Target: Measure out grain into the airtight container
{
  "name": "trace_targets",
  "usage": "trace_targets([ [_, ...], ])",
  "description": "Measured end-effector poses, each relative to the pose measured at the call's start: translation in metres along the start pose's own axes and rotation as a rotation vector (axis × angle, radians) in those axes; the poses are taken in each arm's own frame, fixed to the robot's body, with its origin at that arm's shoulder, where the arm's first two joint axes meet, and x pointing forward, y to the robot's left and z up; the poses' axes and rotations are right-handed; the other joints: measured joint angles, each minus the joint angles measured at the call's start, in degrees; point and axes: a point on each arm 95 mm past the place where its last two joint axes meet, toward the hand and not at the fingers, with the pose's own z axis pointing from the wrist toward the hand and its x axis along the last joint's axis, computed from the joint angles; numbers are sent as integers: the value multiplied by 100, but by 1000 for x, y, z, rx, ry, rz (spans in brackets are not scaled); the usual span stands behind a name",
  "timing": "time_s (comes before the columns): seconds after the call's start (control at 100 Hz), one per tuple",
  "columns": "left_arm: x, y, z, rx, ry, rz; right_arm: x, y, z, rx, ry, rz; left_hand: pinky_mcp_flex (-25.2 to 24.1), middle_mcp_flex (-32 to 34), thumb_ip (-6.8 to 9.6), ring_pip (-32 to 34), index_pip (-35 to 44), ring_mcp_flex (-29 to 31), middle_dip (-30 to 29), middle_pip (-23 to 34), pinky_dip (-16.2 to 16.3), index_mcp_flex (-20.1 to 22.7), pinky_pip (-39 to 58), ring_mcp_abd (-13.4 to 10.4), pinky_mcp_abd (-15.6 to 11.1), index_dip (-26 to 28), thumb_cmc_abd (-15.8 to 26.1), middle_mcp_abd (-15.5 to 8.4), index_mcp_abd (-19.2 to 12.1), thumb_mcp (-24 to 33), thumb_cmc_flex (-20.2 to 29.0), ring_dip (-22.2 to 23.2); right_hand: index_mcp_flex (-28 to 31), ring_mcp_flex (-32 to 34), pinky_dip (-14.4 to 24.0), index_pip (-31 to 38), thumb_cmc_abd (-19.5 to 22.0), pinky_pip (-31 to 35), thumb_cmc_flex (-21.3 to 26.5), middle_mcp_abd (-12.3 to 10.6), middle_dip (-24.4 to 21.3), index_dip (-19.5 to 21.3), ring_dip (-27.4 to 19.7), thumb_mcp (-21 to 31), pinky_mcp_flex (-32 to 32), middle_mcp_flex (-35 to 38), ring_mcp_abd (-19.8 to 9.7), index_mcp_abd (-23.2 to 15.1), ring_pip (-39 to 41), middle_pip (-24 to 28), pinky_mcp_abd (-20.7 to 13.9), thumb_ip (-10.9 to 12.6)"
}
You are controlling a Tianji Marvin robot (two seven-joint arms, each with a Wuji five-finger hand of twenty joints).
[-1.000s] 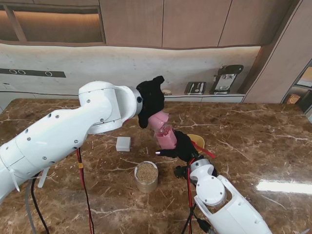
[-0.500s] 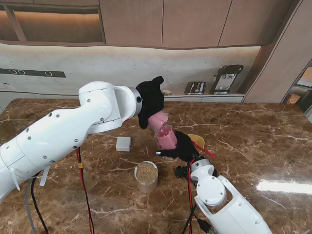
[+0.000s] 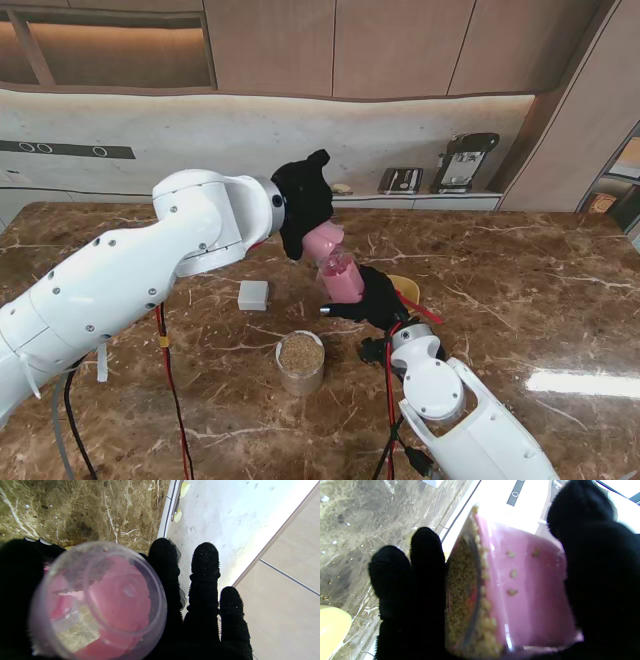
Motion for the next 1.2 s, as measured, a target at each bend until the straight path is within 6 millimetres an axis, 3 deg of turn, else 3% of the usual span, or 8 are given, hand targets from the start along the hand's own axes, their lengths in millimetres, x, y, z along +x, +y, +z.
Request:
trace_targets([
  [0.95,-1,0,-3,-22,-9,21,2,-1,1,6,6,2,1,0,0,1,1,0,3,40,0,1,51,0,0,-1,53,0,0,-69,-2,0,-10,4,0,-3,70,0,-65,2,1,0,0,0,1,14,5,61,2,1,3,-1],
  [1.12,0,-2,-3,-40,-8,34,2,-2,1,7,7,2,1,-15,-1,-61,18,0,-153,-80,0,-2,51,0,0,-300,53,0,-9,-14,-2,-44,-10,4,0,-3,70,0,-65,2,2,0,0,0,1,14,5,61,3,1,3,-1],
  [1.2,0,-3,-4,-48,-9,39,2,-2,1,8,7,1,1,-30,-80,-74,22,0,-165,-106,0,-10,51,0,0,-367,53,0,-10,4,-2,-75,-10,4,0,-3,70,0,-65,2,3,0,0,0,1,14,5,62,3,1,3,-1],
])
